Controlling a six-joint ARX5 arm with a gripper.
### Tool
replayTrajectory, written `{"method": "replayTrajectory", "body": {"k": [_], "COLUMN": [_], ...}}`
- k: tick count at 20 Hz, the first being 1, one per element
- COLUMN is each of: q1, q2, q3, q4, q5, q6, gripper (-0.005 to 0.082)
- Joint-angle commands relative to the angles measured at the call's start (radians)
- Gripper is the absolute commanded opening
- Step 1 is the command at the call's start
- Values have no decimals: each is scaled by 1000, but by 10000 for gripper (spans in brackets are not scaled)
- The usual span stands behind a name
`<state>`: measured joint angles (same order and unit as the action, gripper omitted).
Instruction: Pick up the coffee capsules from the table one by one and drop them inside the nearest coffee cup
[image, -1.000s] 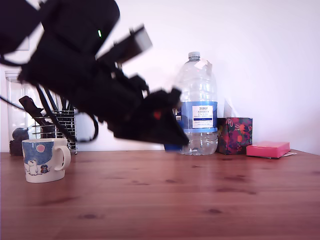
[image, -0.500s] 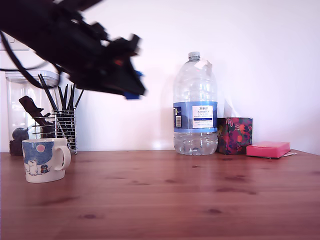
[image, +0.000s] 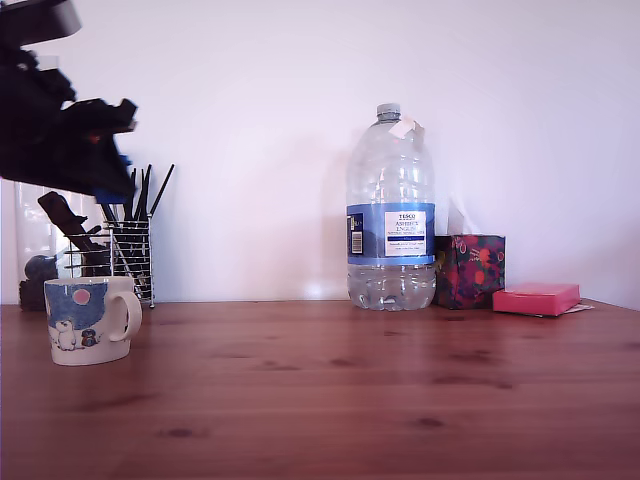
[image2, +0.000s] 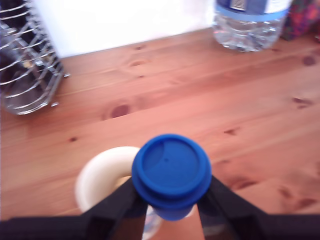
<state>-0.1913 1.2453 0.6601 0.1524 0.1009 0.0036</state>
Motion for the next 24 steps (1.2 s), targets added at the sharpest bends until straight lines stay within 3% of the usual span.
{"method": "replayTrajectory", "body": {"k": [1, 5, 16, 24], "q1": [37, 92, 92, 92], "q2": [-10, -9, 13, 232], "q3": [-2, -2, 7, 237], "q4": [3, -8, -31, -238], "q5": [26, 66, 72, 75], "q6": [5, 5, 4, 5], "gripper": [92, 92, 92, 92]}}
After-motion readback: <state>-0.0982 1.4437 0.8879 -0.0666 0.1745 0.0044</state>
